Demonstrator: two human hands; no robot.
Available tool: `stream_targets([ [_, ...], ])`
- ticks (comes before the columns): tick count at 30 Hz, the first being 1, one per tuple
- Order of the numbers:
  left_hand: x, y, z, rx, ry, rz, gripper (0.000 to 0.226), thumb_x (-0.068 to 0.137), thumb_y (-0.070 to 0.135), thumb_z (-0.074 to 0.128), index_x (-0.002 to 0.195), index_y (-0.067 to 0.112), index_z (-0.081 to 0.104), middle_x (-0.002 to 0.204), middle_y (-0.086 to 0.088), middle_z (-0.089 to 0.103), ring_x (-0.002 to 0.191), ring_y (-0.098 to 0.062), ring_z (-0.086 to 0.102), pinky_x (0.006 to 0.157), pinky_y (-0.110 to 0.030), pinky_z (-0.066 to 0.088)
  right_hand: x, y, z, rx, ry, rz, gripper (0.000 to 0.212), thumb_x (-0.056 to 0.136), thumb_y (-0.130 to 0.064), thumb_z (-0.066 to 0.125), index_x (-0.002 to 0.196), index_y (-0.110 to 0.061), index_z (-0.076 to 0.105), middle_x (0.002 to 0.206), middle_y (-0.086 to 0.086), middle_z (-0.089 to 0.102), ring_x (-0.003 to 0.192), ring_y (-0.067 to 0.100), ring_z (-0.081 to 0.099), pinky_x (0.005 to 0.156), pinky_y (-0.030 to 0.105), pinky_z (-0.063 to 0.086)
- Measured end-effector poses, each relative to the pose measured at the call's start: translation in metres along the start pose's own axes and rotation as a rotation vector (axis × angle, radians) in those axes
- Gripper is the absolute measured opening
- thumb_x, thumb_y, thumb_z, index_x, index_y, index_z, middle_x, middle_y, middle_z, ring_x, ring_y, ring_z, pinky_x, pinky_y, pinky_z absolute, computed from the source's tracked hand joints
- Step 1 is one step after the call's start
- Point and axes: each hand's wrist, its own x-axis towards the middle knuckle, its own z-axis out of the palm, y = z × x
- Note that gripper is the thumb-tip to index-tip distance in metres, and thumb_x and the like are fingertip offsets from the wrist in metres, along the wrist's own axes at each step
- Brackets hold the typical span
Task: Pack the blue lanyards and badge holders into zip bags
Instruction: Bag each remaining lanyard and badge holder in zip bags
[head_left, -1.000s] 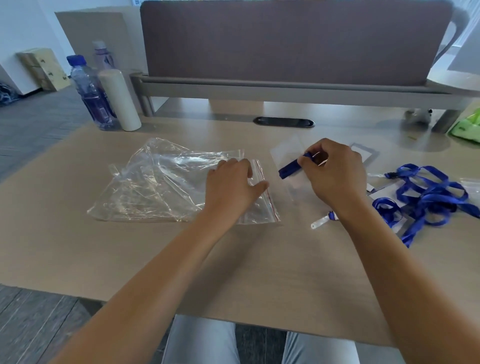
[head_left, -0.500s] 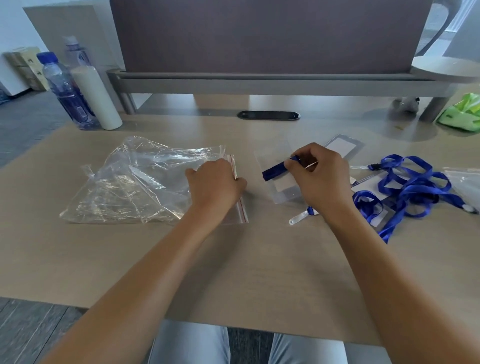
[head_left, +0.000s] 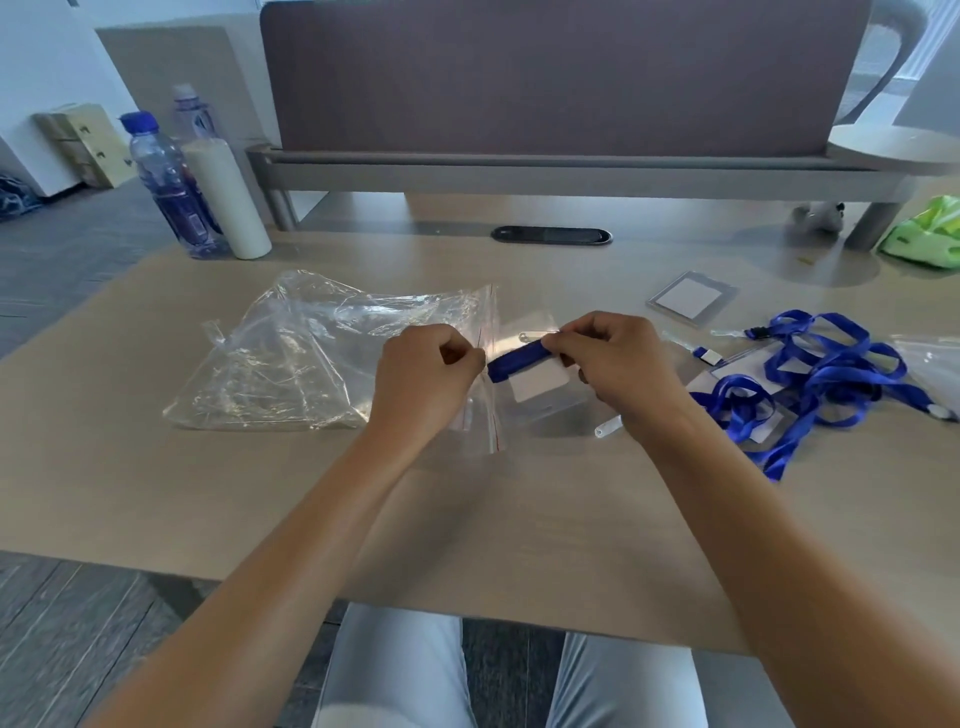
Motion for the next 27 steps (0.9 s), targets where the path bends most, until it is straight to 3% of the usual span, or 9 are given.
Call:
stream_targets([
  [4,-0.007,-0.001,-0.003,-0.015,-0.042,0.042,0.012,0.087,0.02,0.072,0.075,0.016,0.072,0.062,0.008,0.061,0.06,-0.012,0.054,0.06,-0.027,0.041,-0.004,-0.01,0.01,0.041,-0.01,0.05,0.011,0.087,-0.025,0.075,0.087,-0.014,0.075,0.071,0.001,0.067,0.057,0.018,0.049,0.052,0.029,0.042],
  [9,-0.014,-0.003,-0.003,-0.019,-0.033,0.092,0.013,0.086,0.021,0.071,0.075,0.013,0.07,0.07,-0.003,0.066,0.07,-0.024,0.06,0.067,-0.039,0.047,-0.01,-0.017,0.025,0.047,-0.025,0.063,0.011,0.088,-0.024,0.073,0.091,-0.013,0.072,0.079,0.011,0.072,0.054,0.019,0.055,0.048,0.027,0.043],
  [13,-0.014,-0.005,-0.005,-0.048,-0.014,0.102,0.013,0.087,0.023,0.071,0.075,0.018,0.07,0.074,0.005,0.069,0.073,-0.014,0.063,0.068,-0.035,0.051,-0.019,-0.016,0.034,-0.044,-0.151,0.07,0.017,0.092,-0.026,0.071,0.093,-0.011,0.077,0.084,0.006,0.078,0.048,0.011,0.061,0.047,0.024,0.041],
  [18,-0.014,-0.007,-0.007,-0.079,-0.008,0.072,0.014,0.088,0.022,0.071,0.074,0.019,0.071,0.07,0.008,0.07,0.067,-0.007,0.063,0.065,-0.027,0.049,-0.027,-0.01,0.032,0.034,-0.288,0.107,0.02,0.101,-0.022,0.059,0.105,-0.01,0.075,0.094,0.006,0.08,0.057,0.016,0.071,0.049,0.023,0.05],
  [22,-0.01,-0.008,-0.005,-0.087,0.004,0.062,0.014,0.088,0.021,0.072,0.076,0.015,0.071,0.071,0.005,0.07,0.068,-0.01,0.063,0.069,-0.028,0.05,-0.034,0.003,0.025,-0.105,-0.184,0.024,0.023,0.099,-0.028,0.064,0.096,-0.01,0.077,0.085,0.007,0.077,0.045,0.005,0.058,0.044,0.016,0.042],
  [27,-0.001,0.0,0.004,-0.114,0.002,0.082,0.016,0.088,0.019,0.071,0.073,0.014,0.069,0.068,0.006,0.068,0.063,-0.007,0.06,0.068,-0.027,0.049,-0.053,0.008,0.019,-0.138,-0.286,0.004,0.034,0.09,-0.042,0.074,0.082,-0.009,0.079,0.075,0.006,0.076,0.047,0.009,0.057,0.046,0.016,0.042],
])
